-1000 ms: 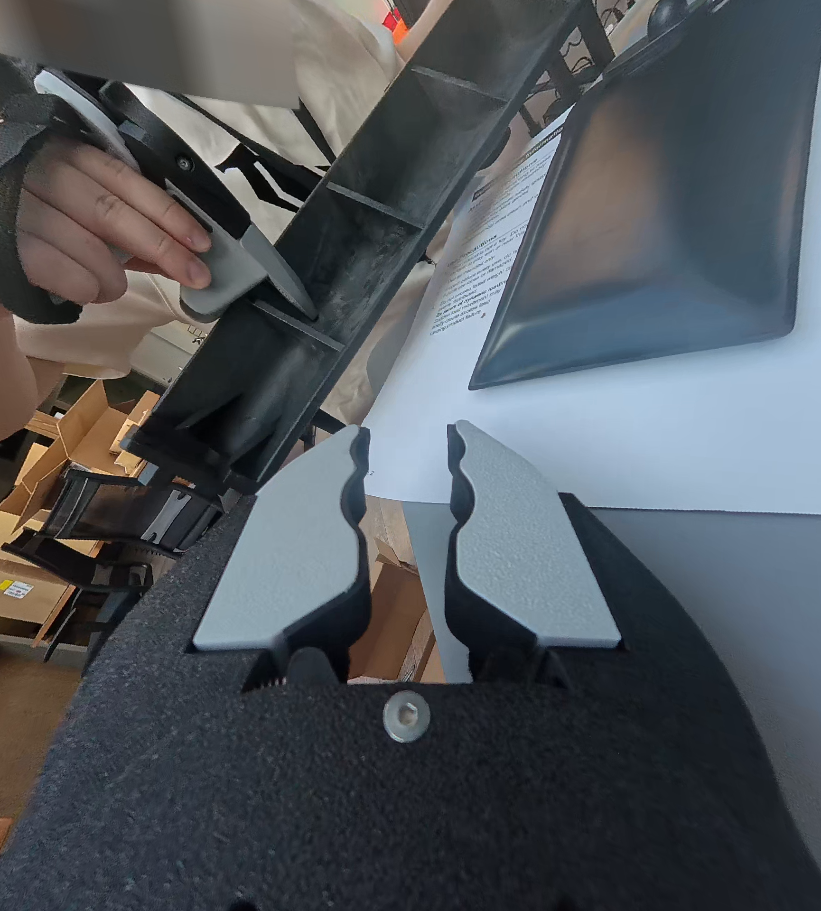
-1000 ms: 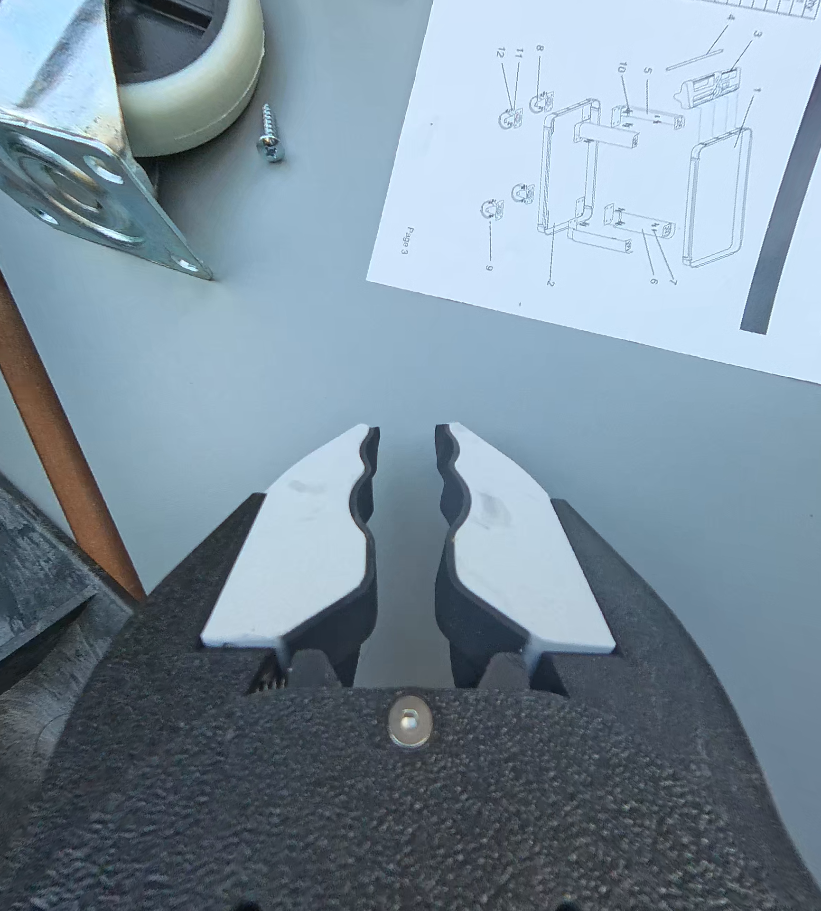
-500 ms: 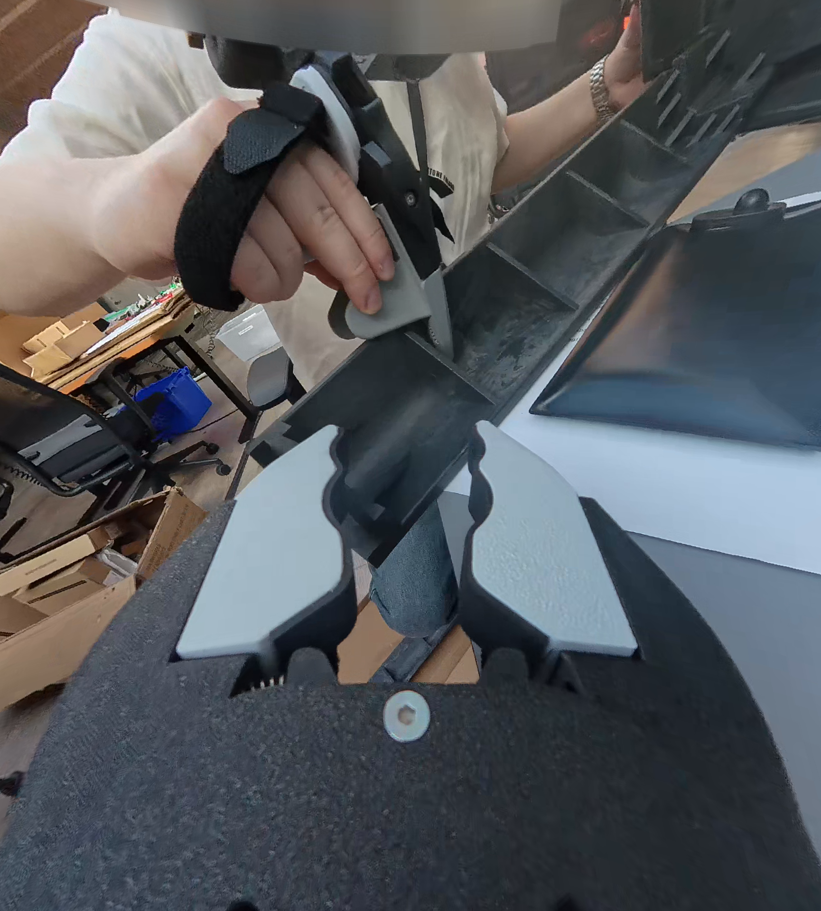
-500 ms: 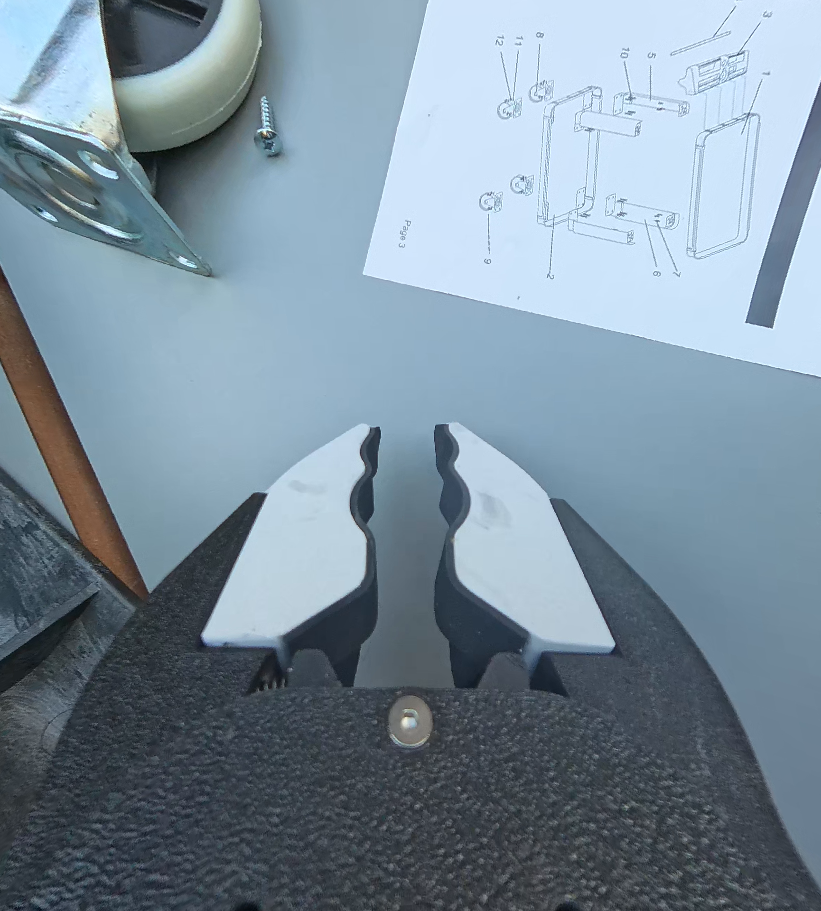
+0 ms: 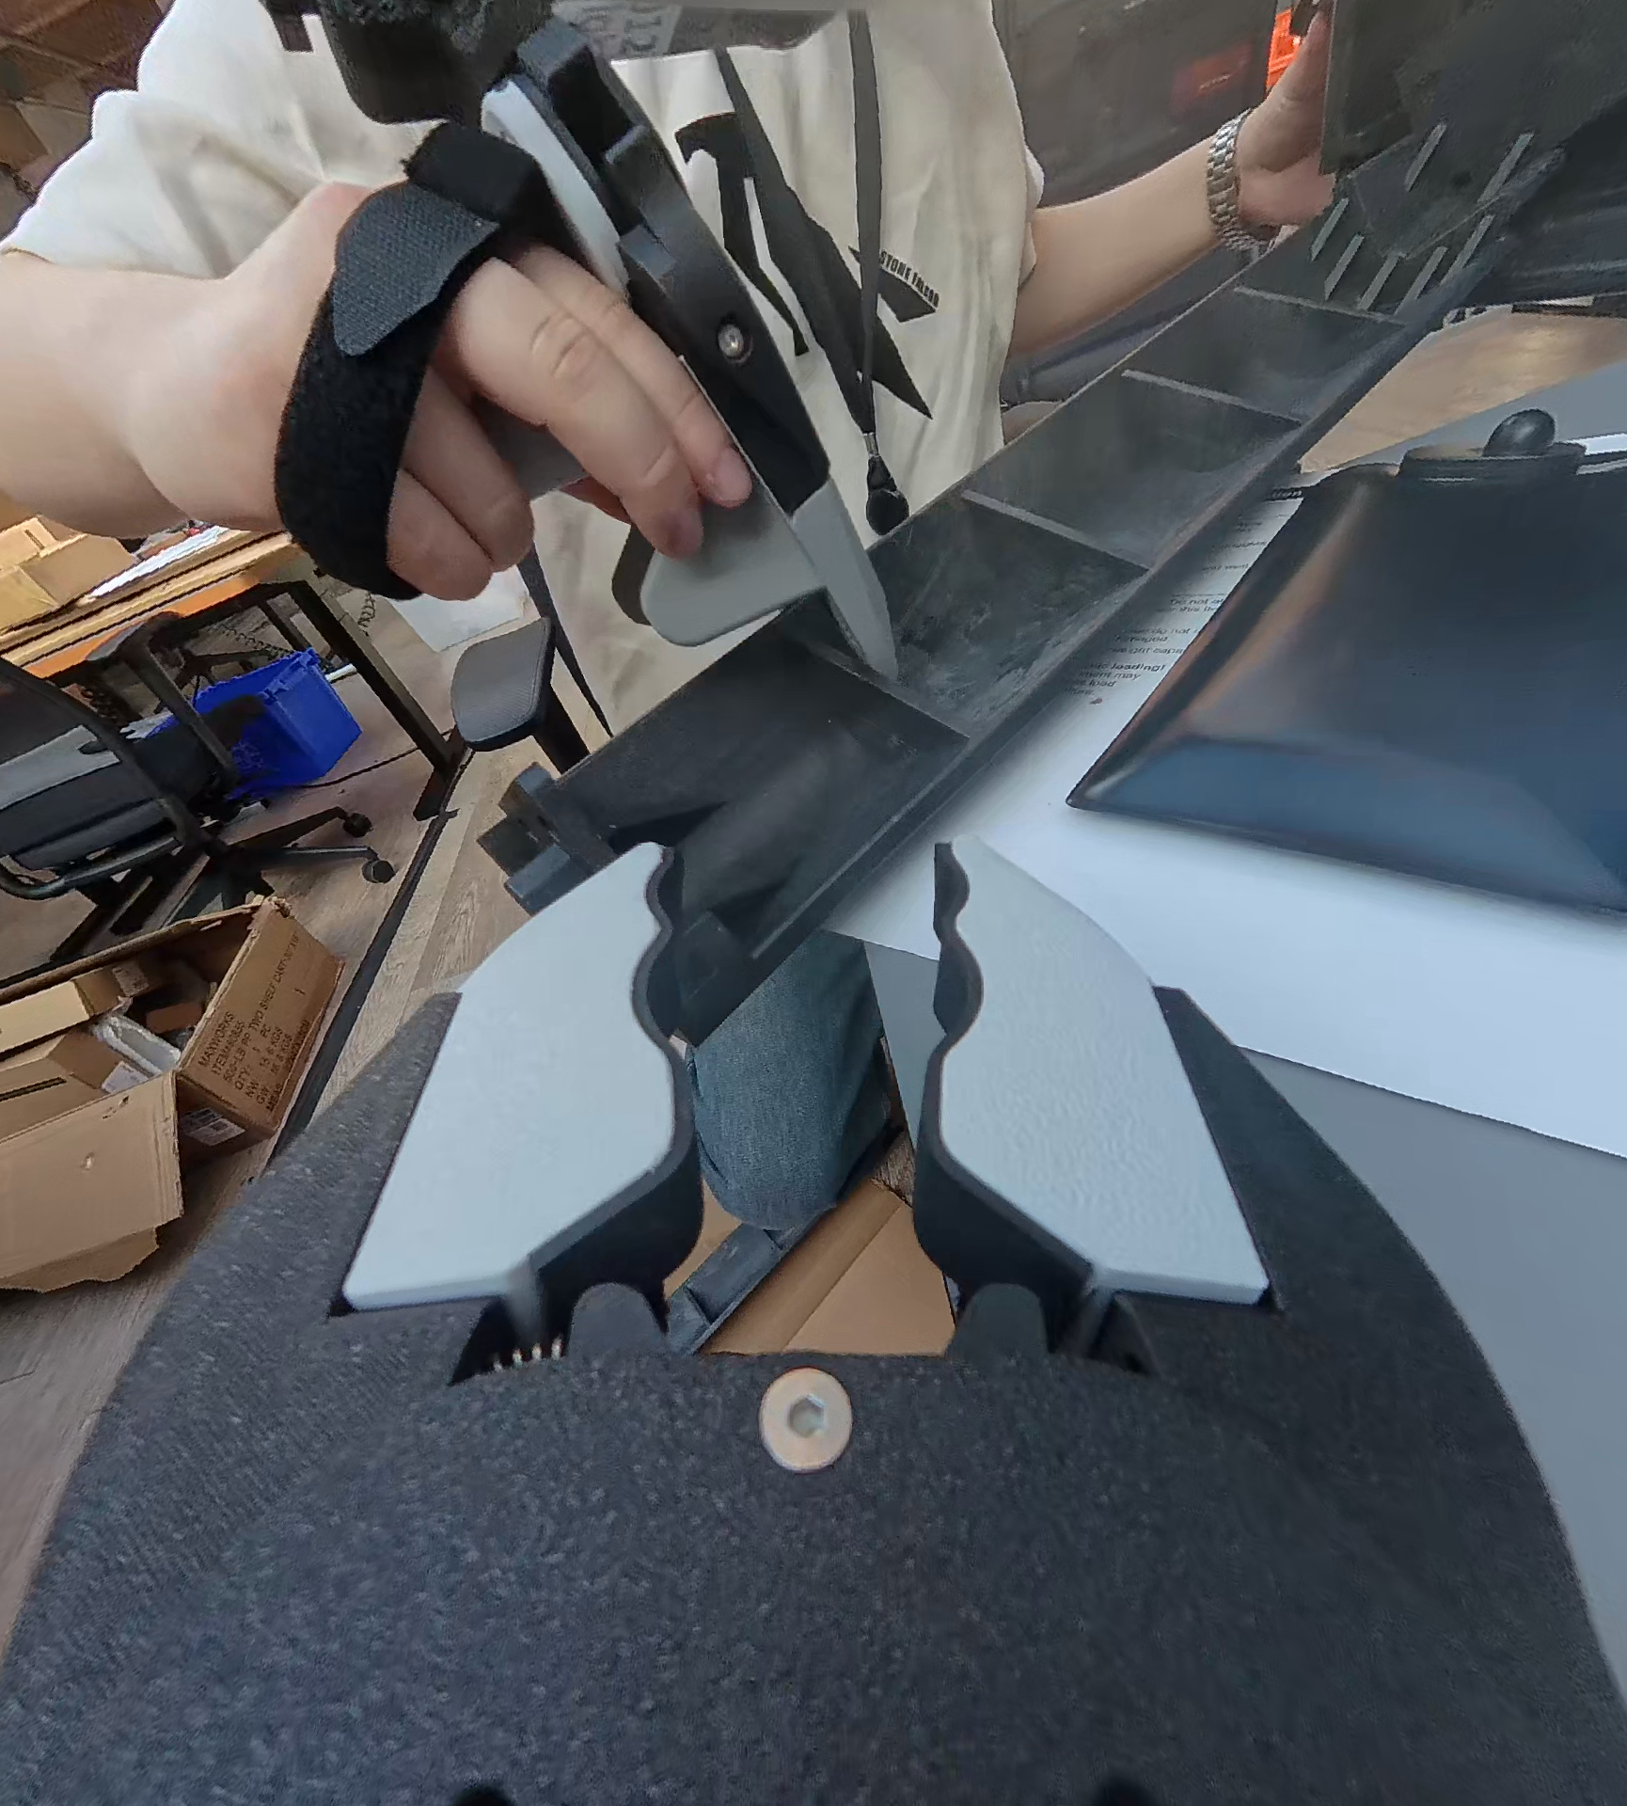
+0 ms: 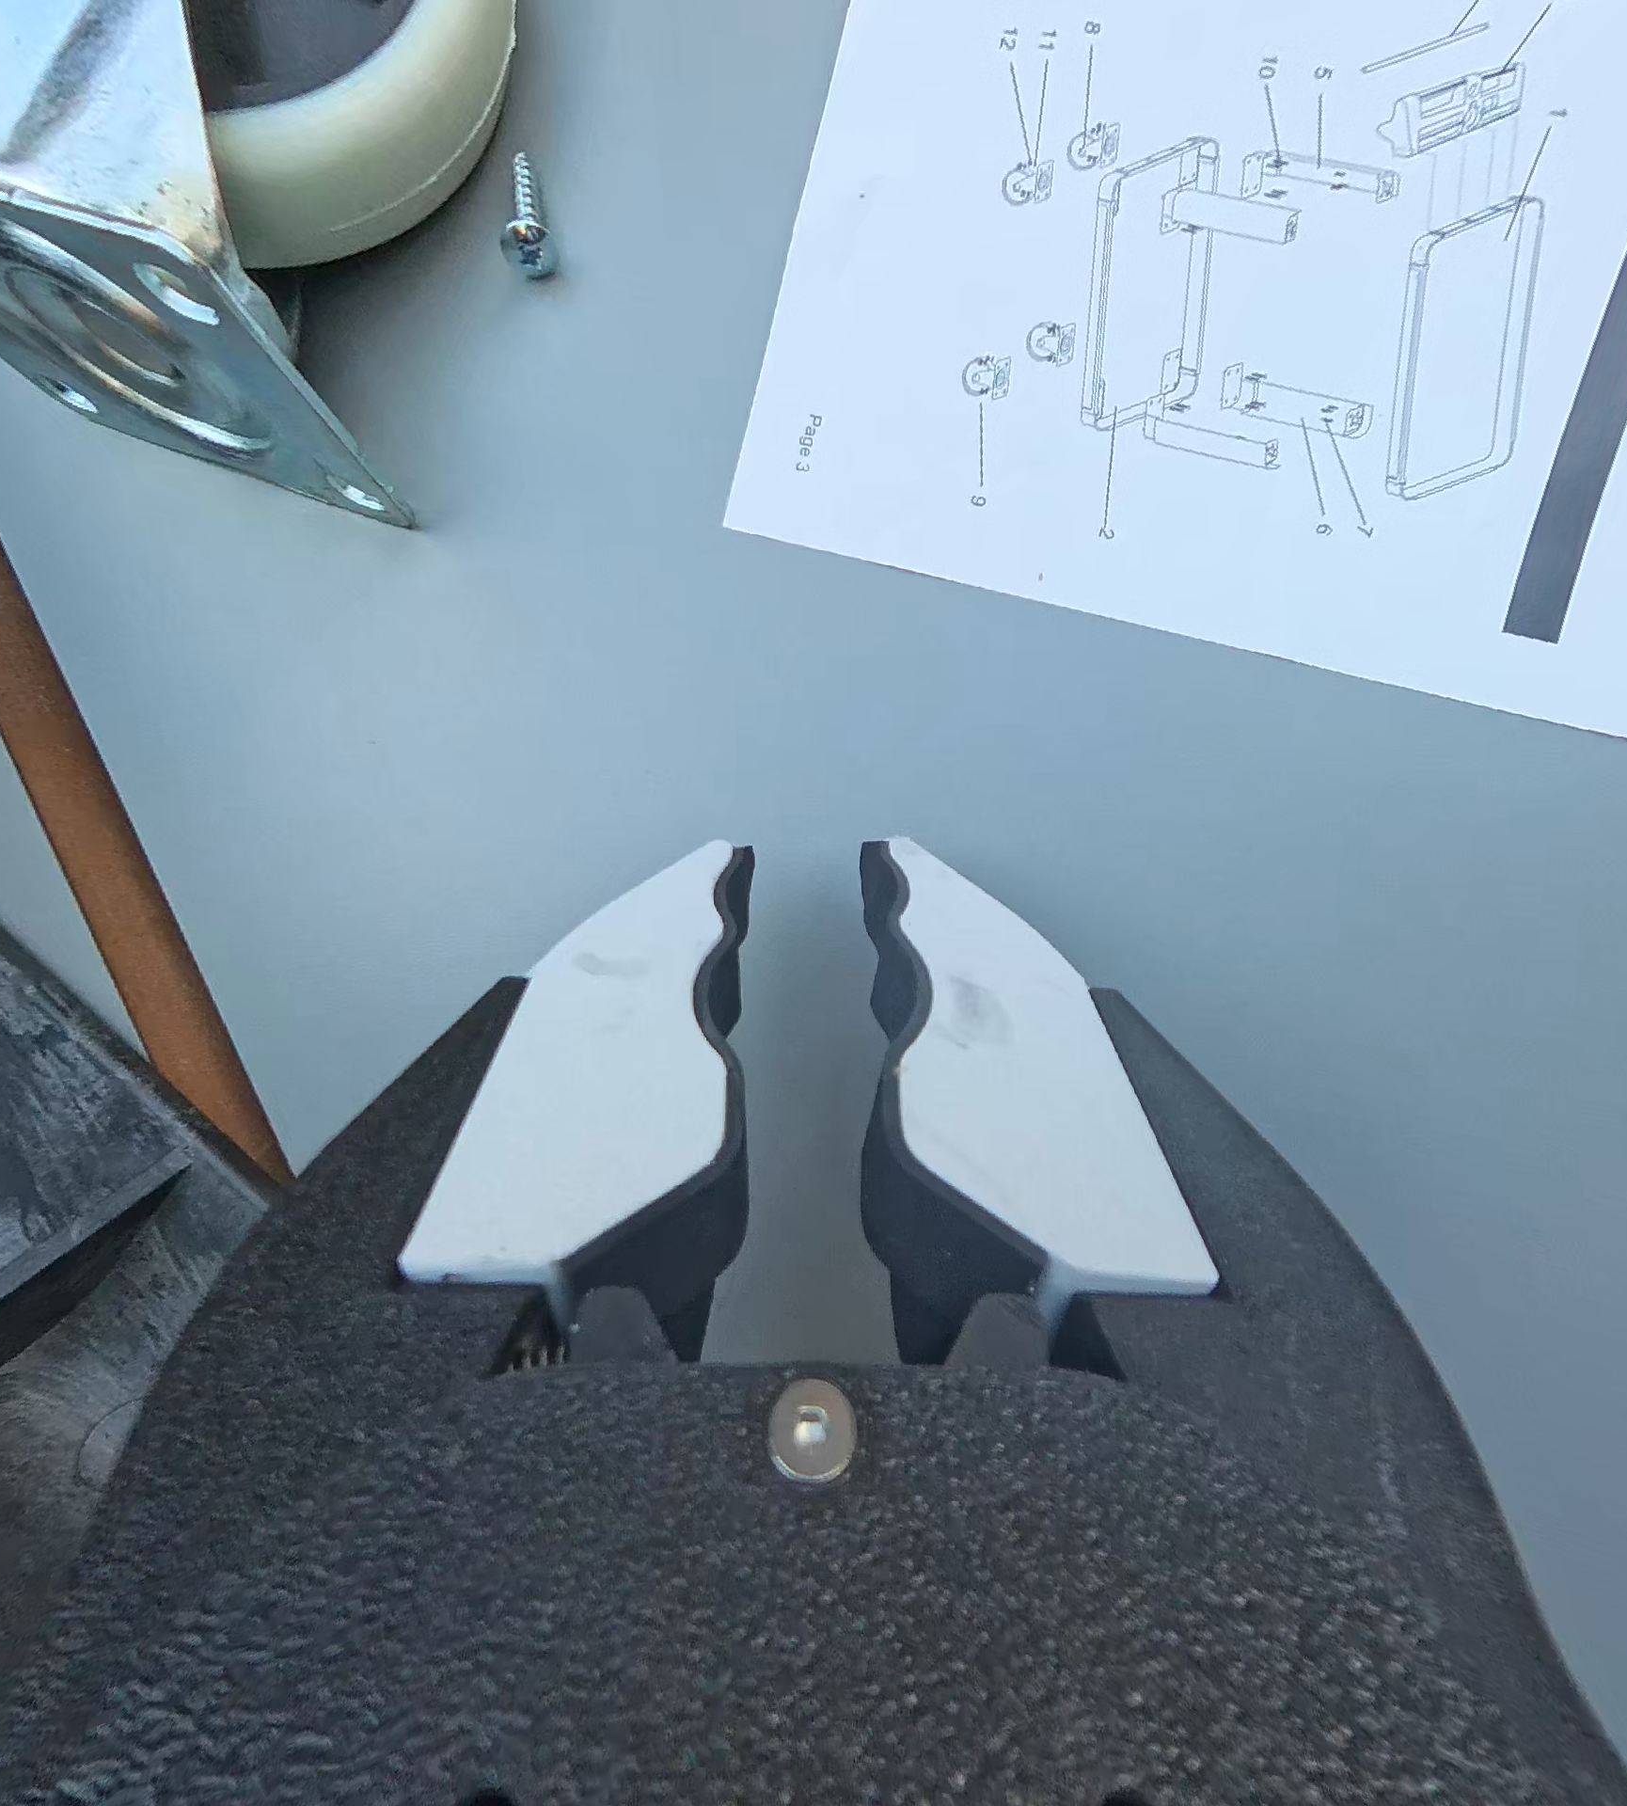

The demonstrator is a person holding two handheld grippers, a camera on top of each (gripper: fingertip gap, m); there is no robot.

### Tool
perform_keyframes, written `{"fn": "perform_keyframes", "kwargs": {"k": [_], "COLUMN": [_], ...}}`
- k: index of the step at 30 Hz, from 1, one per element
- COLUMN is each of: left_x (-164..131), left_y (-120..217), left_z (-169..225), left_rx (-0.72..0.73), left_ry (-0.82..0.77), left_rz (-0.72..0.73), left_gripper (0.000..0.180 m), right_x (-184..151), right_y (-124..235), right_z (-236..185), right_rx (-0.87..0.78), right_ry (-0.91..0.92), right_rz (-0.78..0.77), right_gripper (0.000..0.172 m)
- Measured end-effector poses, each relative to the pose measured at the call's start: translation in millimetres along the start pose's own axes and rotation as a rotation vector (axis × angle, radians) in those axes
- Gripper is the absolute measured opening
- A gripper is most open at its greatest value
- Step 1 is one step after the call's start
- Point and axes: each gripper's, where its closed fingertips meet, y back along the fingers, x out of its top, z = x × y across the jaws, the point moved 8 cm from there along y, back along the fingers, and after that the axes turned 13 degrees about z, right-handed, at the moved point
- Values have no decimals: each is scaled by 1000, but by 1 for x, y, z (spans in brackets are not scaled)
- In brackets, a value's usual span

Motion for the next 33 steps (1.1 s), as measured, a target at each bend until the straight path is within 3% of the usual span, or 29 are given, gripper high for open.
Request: {"fn": "perform_keyframes", "kwargs": {"k": [11, 15, 19, 25, 29, 33], "left_x": [2, 7, 2, -27, -23, -21], "left_y": [2, 12, 21, 5, -9, -18], "left_z": [-7, -37, -77, -86, -68, -60], "left_rx": [39, 175, 277, 108, 12, 4], "left_ry": [0, 43, 183, 492, 499, 485], "left_rz": [16, 73, 86, 34, 36, 19], "left_gripper": [50, 59, 72, 89, 93, 92], "right_x": [-1, -1, -1, -1, -2, -2], "right_y": [0, 0, 0, -2, -2, -2], "right_z": [0, 0, 0, 0, 0, 0], "right_rx": [3, 4, 5, 5, 3, 6], "right_ry": [0, -2, -2, 0, 0, 2], "right_rz": [-2, -2, -4, -16, -20, -26], "right_gripper": [22, 22, 22, 22, 22, 22]}}
